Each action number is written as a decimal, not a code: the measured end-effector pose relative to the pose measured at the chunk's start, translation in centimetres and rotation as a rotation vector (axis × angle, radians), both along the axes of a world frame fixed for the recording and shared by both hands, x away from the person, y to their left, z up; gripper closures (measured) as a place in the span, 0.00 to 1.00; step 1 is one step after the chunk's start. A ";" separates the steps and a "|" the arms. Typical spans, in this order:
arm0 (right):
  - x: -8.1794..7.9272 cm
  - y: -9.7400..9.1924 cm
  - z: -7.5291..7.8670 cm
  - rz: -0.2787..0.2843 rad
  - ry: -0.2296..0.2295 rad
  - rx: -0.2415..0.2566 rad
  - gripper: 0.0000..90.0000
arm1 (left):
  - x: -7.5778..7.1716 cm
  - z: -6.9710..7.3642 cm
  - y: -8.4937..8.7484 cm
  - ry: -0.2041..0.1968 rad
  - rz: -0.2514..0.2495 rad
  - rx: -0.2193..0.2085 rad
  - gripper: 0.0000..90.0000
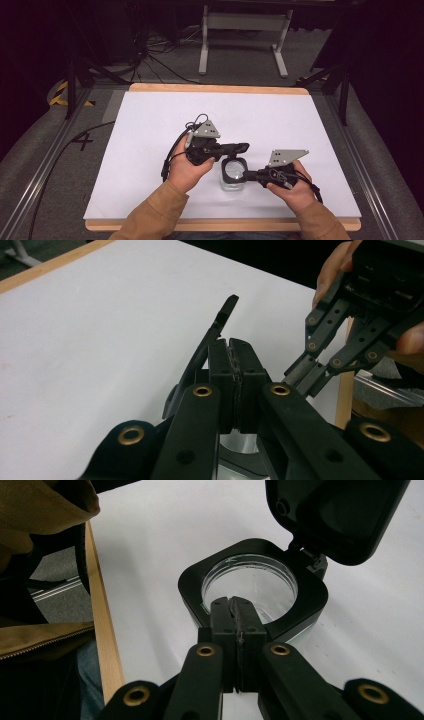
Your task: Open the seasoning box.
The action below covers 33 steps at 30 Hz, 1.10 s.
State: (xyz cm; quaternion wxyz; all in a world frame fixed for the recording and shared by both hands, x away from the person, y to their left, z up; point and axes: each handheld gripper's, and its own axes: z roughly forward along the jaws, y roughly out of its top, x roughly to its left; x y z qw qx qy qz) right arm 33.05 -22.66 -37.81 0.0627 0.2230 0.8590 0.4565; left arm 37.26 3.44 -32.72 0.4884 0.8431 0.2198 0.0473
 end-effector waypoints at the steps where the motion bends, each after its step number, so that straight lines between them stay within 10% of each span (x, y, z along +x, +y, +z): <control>1: 0.0 0.0 0.0 -0.001 0.000 0.001 1.00 | 0.1 0.0 0.1 0.000 0.005 0.000 0.99; 19: -0.4 0.2 0.0 -0.005 -0.028 -0.024 1.00 | 1.6 -0.3 -0.3 -0.068 0.135 0.023 1.00; 33: -0.7 0.4 0.1 -0.016 -0.047 -0.034 1.00 | 1.9 -0.3 0.0 -0.035 0.117 -0.014 1.00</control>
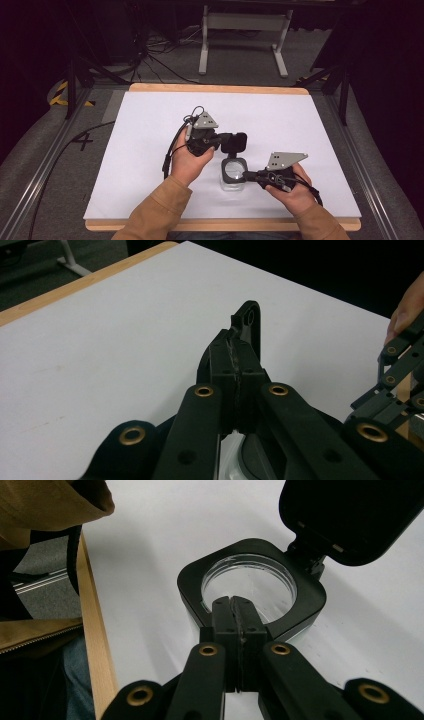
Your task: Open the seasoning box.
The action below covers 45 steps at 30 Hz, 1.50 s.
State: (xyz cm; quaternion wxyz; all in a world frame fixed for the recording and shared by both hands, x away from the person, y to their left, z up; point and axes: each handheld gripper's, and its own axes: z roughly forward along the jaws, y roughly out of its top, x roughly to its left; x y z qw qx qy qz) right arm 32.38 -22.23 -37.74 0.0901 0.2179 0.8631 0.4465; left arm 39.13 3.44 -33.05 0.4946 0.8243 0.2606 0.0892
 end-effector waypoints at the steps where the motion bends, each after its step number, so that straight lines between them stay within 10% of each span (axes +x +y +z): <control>1: 0.0 0.0 0.0 0.002 0.006 0.003 1.00 | -0.1 0.1 0.2 -0.002 -0.002 0.001 1.00; 22: 1.5 -2.3 3.3 -0.013 -0.045 0.104 0.83 | -3.7 2.4 7.8 0.041 -0.033 0.064 0.69; 33: 2.5 -4.6 4.1 -0.098 -0.044 0.099 0.70 | -4.4 1.4 11.5 0.046 -0.004 0.047 0.58; 45: 4.3 -9.1 3.4 -0.267 -0.045 0.025 0.55 | -2.2 -1.8 14.3 0.115 0.112 0.134 0.49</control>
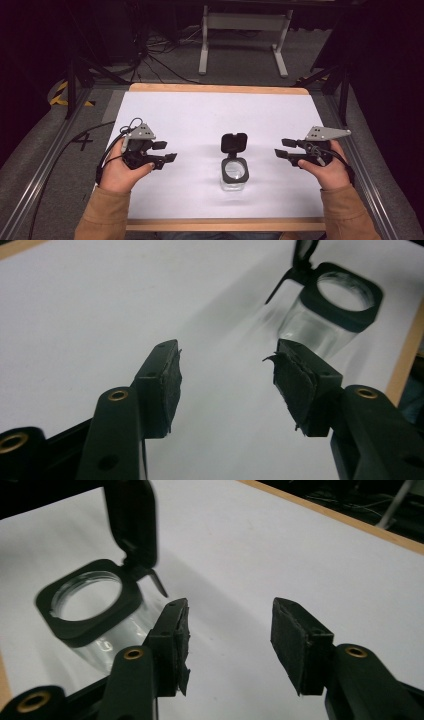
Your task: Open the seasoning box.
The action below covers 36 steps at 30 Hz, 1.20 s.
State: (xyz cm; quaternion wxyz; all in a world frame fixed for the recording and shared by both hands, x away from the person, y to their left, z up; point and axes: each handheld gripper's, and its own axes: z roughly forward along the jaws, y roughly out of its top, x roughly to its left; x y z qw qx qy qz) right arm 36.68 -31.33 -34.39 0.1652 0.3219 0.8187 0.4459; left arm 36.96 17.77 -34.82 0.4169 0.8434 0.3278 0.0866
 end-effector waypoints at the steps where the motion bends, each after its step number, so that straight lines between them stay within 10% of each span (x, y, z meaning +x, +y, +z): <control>1: 0.3 -0.5 -0.3 -0.011 0.010 0.008 0.54 | 0.3 -0.4 0.2 -0.007 -0.004 0.014 0.48; 7: 1.8 -3.1 -2.4 -0.078 0.063 -0.013 0.53 | 1.5 -3.1 1.7 -0.022 0.014 0.060 0.48; 20: 3.4 -5.3 -6.1 -0.157 0.140 -0.103 0.51 | 2.3 -6.7 2.5 0.103 0.051 0.127 0.44; 36: 3.9 -4.5 -8.6 -0.157 0.156 -0.177 0.47 | 2.4 -7.4 0.9 0.161 -0.027 0.185 0.41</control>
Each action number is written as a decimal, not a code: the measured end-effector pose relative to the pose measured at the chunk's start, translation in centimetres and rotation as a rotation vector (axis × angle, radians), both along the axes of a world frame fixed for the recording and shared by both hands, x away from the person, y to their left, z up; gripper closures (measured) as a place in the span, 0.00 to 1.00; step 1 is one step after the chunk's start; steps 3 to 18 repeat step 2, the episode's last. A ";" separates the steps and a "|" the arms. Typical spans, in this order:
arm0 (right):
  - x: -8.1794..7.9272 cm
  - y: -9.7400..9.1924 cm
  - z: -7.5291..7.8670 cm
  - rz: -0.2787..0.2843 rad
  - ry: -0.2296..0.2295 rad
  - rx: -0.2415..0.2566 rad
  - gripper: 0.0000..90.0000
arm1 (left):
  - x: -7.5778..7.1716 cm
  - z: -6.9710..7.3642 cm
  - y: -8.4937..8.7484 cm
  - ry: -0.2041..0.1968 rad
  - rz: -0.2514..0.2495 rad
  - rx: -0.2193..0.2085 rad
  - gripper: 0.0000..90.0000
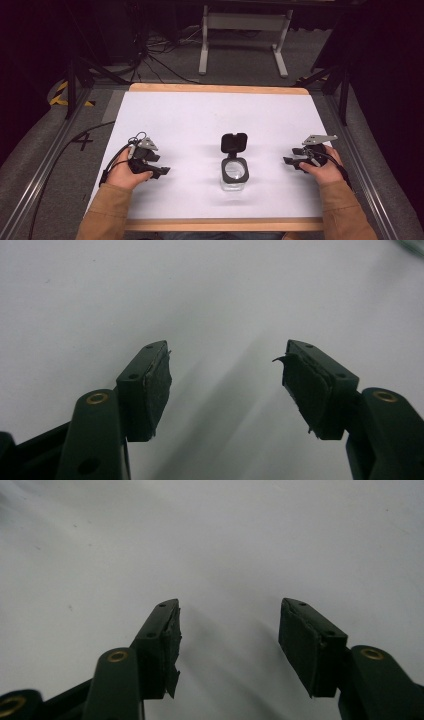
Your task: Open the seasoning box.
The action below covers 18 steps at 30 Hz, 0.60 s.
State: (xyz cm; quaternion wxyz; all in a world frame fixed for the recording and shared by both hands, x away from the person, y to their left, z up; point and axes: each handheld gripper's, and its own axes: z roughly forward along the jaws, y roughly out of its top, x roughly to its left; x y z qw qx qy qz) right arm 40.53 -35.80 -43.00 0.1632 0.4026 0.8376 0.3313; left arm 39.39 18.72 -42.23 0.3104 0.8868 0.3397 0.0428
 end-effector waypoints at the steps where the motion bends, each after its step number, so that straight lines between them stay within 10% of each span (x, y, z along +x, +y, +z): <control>1: 0.0 0.1 0.0 0.002 0.000 0.001 0.47 | 0.0 0.1 -0.1 0.017 0.010 0.009 0.41; 18: -0.1 0.2 0.0 0.003 0.002 0.004 0.47 | 0.0 0.2 -0.1 0.009 0.018 0.018 0.41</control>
